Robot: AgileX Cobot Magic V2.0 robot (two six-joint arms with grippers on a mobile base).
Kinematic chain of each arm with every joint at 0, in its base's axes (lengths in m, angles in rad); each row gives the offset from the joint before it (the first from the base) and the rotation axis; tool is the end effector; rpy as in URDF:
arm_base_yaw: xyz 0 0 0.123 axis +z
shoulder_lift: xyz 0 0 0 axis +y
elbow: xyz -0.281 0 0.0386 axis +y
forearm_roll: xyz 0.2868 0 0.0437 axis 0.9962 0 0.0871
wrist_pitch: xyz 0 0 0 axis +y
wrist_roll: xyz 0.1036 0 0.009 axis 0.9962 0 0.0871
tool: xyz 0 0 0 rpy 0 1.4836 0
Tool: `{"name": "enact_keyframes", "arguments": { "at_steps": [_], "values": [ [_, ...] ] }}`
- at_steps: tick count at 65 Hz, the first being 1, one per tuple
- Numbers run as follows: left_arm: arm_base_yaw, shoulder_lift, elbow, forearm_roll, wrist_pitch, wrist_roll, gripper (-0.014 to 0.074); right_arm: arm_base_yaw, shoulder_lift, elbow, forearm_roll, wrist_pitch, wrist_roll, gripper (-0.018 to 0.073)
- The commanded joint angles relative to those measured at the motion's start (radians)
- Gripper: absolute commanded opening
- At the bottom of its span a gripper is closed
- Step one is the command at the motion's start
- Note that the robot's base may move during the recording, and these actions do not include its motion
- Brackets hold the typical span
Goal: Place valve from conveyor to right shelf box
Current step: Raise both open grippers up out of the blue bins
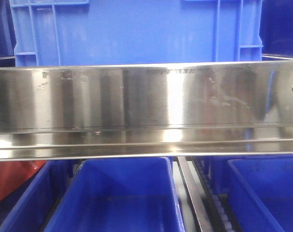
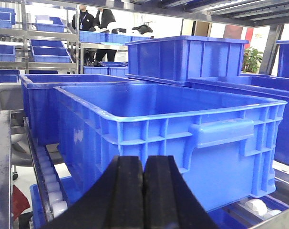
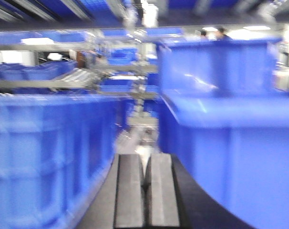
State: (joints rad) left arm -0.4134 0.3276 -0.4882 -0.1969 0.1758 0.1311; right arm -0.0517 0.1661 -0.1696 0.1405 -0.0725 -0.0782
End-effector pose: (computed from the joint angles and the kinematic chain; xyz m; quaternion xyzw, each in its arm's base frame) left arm 0.1141 -0.0539 0.3467 0.1309 0.6673 -0.1842 0.7097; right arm 0.1183 -0.0072 0.2690 0.0406 0.6461 0.0006 0.7622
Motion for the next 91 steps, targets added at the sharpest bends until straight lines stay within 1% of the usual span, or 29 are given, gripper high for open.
{"name": "enact_keyframes", "arguments": {
  "at_steps": [1,6,10,19,21,46,57,91],
  "values": [
    [0.002,-0.007,0.0,-0.008,-0.014,-0.005,-0.0111,-0.036,-0.054,0.072,0.002,0.002,-0.001,-0.0162],
    [0.002,-0.007,0.0,-0.008,-0.014,-0.005,-0.0111,-0.046,-0.103,0.133,0.002,0.022,-0.001,-0.0162],
    [0.002,-0.007,0.0,-0.008,-0.014,-0.005,-0.0111,-0.046,-0.14,0.164,0.002,0.065,-0.001,-0.0162],
    [0.002,-0.007,0.0,-0.008,-0.014,-0.005,-0.0111,-0.042,-0.166,0.17,-0.022,0.145,-0.001,-0.0162],
    [0.002,-0.007,0.0,-0.008,-0.014,-0.005,-0.0111,-0.04,-0.166,0.17,-0.034,0.145,-0.001,-0.0162],
    [0.002,-0.007,0.0,-0.008,-0.014,-0.005,-0.0111,-0.033,-0.166,0.17,-0.03,0.139,-0.001,-0.0162],
    [0.002,-0.007,0.0,-0.008,-0.014,-0.005,-0.0111,-0.033,-0.166,0.17,-0.025,0.094,-0.001,-0.0162],
    [0.002,-0.007,0.0,-0.008,-0.014,-0.005,-0.0111,-0.033,-0.166,0.17,-0.025,0.091,-0.001,-0.0162]
  ]
}}
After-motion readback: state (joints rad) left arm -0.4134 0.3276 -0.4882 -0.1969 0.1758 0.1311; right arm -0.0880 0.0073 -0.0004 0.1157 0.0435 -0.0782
